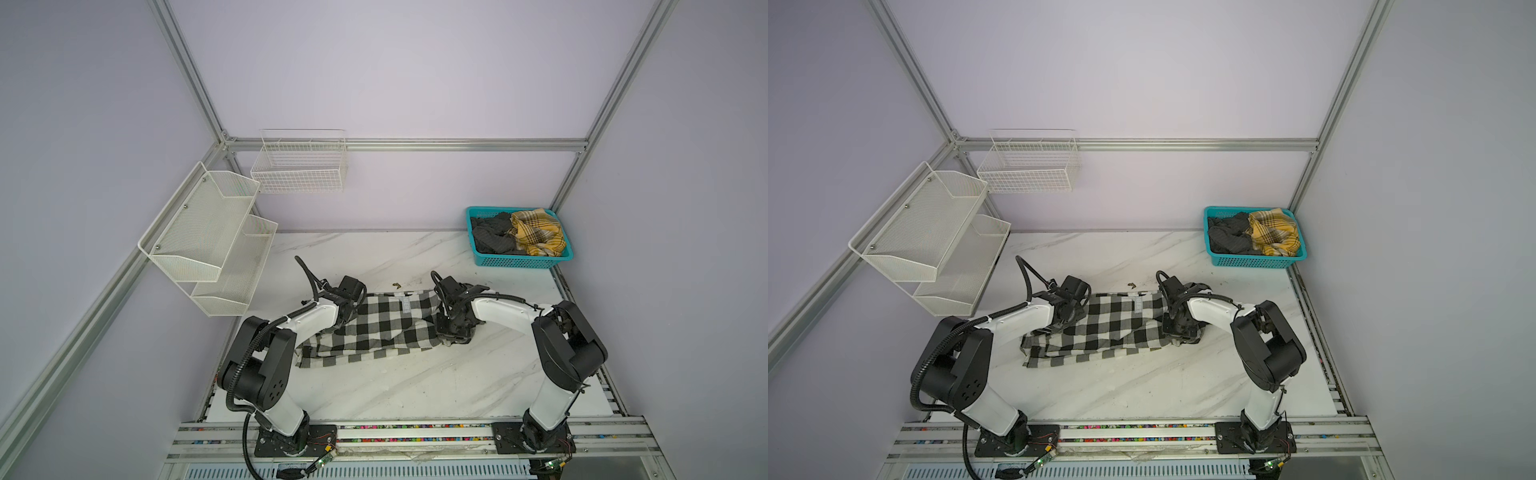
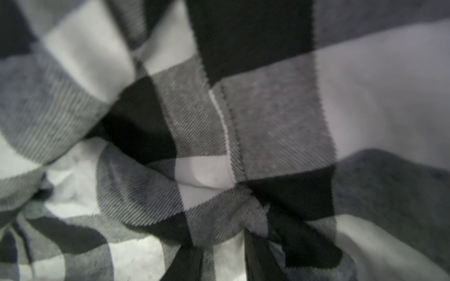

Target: Fold and stack the long sleeve shirts

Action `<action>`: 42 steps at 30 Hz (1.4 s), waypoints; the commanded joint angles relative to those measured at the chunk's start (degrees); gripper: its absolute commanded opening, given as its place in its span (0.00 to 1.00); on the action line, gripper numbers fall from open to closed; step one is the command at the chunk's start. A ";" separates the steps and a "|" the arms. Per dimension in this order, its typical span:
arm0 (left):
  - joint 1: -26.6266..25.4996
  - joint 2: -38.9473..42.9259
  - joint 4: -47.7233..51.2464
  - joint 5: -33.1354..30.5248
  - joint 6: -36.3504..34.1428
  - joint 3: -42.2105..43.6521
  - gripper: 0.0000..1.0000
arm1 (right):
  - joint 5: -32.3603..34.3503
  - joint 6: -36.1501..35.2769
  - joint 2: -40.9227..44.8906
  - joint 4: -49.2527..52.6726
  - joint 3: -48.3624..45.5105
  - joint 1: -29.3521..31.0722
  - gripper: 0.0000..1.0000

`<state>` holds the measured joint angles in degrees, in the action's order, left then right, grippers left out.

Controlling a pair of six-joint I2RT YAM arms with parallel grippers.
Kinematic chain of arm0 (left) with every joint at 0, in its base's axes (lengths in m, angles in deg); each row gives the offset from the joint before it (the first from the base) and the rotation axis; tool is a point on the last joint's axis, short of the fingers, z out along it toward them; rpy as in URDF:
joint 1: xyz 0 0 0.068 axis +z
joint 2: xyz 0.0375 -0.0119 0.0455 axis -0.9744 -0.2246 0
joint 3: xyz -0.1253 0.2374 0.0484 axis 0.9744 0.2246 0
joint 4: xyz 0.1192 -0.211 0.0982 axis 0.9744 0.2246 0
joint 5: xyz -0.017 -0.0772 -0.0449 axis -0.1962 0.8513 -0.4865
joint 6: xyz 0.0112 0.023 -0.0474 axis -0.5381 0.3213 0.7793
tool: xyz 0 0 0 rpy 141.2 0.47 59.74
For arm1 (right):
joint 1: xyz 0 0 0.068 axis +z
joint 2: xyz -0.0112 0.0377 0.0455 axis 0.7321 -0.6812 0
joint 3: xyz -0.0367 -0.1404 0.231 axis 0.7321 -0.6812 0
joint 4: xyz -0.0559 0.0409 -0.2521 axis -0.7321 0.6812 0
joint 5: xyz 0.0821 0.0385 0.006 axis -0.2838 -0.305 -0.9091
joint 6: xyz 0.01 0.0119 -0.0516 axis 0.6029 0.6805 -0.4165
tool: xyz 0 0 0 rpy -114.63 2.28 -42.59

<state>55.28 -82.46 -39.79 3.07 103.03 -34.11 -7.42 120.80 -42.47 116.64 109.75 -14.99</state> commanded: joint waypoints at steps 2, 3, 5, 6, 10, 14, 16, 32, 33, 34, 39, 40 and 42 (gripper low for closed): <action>-0.60 1.22 -2.52 3.68 -2.68 4.07 0.00 | 5.18 -1.03 -11.78 -2.18 11.97 -3.87 0.35; -1.68 1.11 -2.54 4.57 -3.12 4.39 0.00 | 5.85 -1.84 -15.38 -0.64 17.26 -4.29 0.37; -5.60 1.17 -2.63 6.53 -3.48 4.47 0.00 | 7.05 -3.78 -22.30 3.70 27.66 -5.22 0.40; -7.98 1.23 -3.22 8.80 -3.29 4.39 0.00 | 7.83 -4.81 -25.00 6.09 33.15 -5.52 0.42; -17.32 2.54 -4.29 13.91 -4.14 0.05 0.17 | 10.66 -7.29 -24.49 10.49 41.97 -5.53 0.47; -17.62 7.10 2.44 9.66 -3.58 -6.24 0.43 | 8.45 -6.44 -14.09 7.73 31.19 -3.78 0.48; -15.09 7.76 4.07 9.62 -5.44 -7.94 0.43 | 5.60 -5.31 -9.37 4.55 24.47 -1.63 0.46; 1.95 3.11 7.10 16.95 -14.43 1.13 0.35 | 1.02 6.56 -11.59 -4.42 15.07 9.65 0.47; 1.96 2.43 6.96 17.22 -14.12 1.85 0.34 | 1.04 6.24 -12.57 -4.41 15.69 9.49 0.45; 1.97 1.77 6.78 17.62 -13.72 2.58 0.32 | 0.89 5.98 -13.73 -4.22 16.63 9.18 0.43; -0.18 -0.34 4.39 22.38 -11.26 6.34 0.29 | 3.41 5.39 -19.11 -2.12 20.69 4.86 0.39; -1.55 -0.60 3.99 22.86 -10.38 6.95 0.29 | 3.50 4.97 -19.41 -1.93 20.98 3.46 0.39; -6.32 -0.83 3.33 23.39 -7.54 7.40 0.28 | 4.77 3.22 -19.40 -1.00 22.31 0.02 0.40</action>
<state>54.23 -81.15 -35.88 20.92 91.62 -30.61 -7.44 125.46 -58.99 112.57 132.00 -10.00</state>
